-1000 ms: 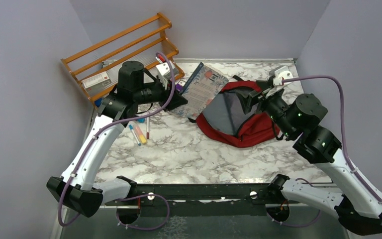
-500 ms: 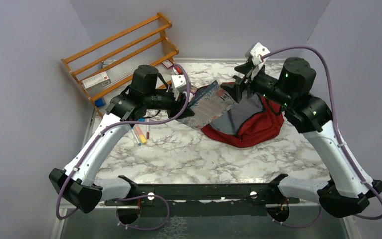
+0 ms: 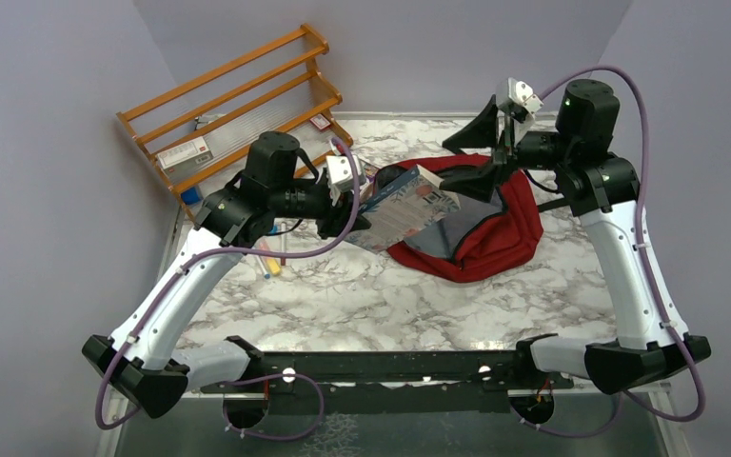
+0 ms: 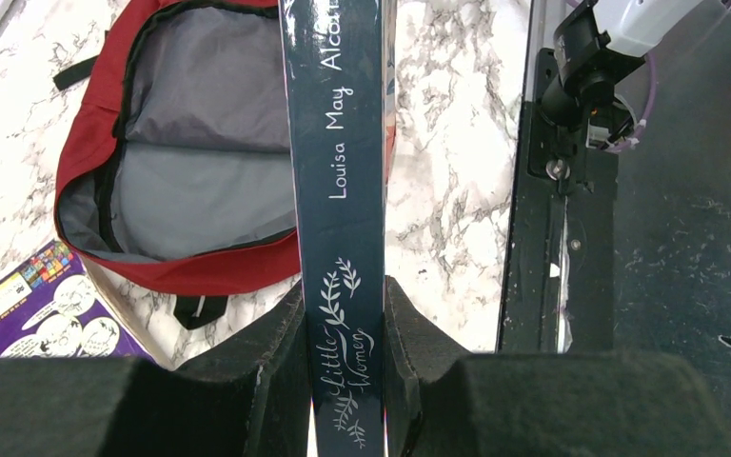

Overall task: Pack the student bag
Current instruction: Pick up the book from the center of the board.

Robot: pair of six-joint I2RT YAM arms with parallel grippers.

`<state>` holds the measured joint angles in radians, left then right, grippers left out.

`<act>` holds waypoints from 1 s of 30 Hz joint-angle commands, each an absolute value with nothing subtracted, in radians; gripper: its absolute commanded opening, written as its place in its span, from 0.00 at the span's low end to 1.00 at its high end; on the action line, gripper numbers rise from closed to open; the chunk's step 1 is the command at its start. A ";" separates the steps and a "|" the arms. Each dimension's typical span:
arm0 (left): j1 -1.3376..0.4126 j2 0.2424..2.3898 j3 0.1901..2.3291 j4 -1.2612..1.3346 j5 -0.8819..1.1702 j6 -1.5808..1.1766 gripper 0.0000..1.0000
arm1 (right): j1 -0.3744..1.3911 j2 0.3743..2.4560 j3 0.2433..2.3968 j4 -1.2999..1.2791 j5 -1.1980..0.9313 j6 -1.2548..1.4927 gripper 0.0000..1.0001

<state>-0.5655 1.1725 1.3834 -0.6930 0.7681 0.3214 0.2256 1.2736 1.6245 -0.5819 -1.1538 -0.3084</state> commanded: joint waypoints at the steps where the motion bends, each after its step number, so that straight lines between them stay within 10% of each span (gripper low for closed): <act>1: -0.579 1.162 1.403 -0.655 0.786 0.353 0.00 | 0.222 1.263 1.600 -0.624 -1.337 -0.327 0.85; 21: -0.611 1.270 1.508 -0.664 0.876 0.366 0.00 | 0.224 1.341 1.500 -0.711 -1.370 -0.378 0.87; 30: -0.617 1.323 1.549 -0.664 0.870 0.364 0.00 | 0.225 1.357 1.485 -0.787 -1.391 -0.439 0.63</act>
<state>-0.6109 1.3140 1.4879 -0.7246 0.8192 0.3458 0.2260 1.3506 1.4921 -0.7357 -1.3449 -0.4057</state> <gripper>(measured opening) 0.281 0.695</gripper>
